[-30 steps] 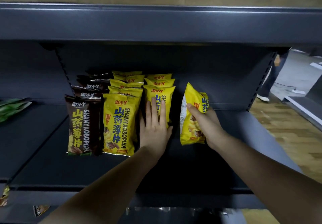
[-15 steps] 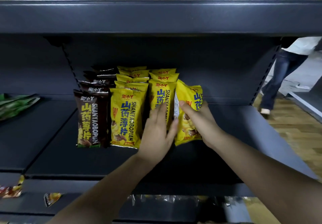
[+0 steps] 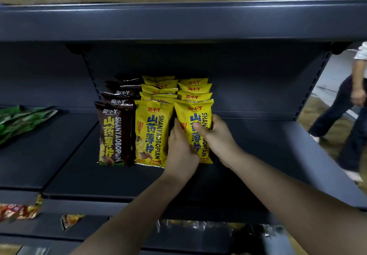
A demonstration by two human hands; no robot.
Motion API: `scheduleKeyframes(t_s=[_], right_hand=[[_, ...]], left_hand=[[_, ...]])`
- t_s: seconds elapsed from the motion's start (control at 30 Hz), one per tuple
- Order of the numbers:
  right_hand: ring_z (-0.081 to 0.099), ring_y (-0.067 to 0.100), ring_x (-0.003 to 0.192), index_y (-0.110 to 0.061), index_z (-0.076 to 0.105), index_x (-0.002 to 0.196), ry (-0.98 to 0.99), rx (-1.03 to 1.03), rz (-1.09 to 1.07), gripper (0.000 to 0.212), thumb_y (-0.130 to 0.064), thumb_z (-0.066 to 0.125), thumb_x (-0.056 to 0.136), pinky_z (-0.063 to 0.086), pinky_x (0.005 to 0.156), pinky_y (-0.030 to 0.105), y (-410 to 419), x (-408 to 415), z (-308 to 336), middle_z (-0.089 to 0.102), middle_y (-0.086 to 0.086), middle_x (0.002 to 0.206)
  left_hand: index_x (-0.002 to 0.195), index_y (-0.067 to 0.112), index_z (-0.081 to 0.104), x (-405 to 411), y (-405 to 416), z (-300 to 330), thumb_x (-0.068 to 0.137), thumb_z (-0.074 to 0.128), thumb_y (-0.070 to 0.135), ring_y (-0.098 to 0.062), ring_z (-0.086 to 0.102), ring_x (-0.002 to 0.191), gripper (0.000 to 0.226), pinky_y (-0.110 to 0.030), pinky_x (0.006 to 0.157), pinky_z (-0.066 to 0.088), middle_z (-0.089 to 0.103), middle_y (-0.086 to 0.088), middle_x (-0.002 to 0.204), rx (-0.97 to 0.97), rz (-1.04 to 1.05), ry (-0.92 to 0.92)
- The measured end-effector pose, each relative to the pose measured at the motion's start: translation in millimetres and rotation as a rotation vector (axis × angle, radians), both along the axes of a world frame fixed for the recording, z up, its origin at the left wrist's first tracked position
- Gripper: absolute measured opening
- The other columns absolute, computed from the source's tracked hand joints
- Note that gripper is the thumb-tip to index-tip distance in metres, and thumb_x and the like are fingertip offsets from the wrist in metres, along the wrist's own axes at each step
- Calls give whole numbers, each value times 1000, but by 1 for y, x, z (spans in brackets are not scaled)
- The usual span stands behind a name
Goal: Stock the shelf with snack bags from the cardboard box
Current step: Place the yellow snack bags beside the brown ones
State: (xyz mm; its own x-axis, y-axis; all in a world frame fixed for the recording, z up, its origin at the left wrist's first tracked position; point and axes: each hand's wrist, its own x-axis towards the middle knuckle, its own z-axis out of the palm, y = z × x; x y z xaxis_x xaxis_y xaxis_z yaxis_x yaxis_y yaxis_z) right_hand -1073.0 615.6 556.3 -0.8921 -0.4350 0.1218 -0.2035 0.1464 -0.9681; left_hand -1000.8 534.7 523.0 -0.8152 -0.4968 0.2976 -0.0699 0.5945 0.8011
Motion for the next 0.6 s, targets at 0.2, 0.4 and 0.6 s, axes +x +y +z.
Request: scheduleKeyframes(t_s=[0.2, 0.4, 0.6], right_hand=[[65, 23, 99, -4, 56, 109, 2, -88, -111, 28, -19, 67, 88, 51, 90, 44, -16, -1, -15, 68, 8, 106], [45, 15, 124, -12, 45, 131, 97, 20, -139, 63, -31, 76, 79, 40, 106, 36, -15, -9, -23, 47, 5, 131], [59, 12, 110, -29, 48, 122, 169, -78, -35, 42, -29, 68, 86, 51, 95, 40, -11, -9, -28, 60, 1, 119]], left_hand=[[148, 9, -15, -5, 14, 4, 81, 66, 24, -27, 10, 144, 106, -39, 116, 15, 10, -10, 155, -138, 78, -125], [149, 20, -11, -16, -1, -1, 70, 79, 23, -30, 23, 139, 120, -42, 111, 28, 20, -8, 150, -3, 16, -112], [150, 20, -5, -16, -4, -11, 70, 79, 22, -23, 23, 140, 116, -34, 111, 27, 23, -3, 148, -54, 28, -3]])
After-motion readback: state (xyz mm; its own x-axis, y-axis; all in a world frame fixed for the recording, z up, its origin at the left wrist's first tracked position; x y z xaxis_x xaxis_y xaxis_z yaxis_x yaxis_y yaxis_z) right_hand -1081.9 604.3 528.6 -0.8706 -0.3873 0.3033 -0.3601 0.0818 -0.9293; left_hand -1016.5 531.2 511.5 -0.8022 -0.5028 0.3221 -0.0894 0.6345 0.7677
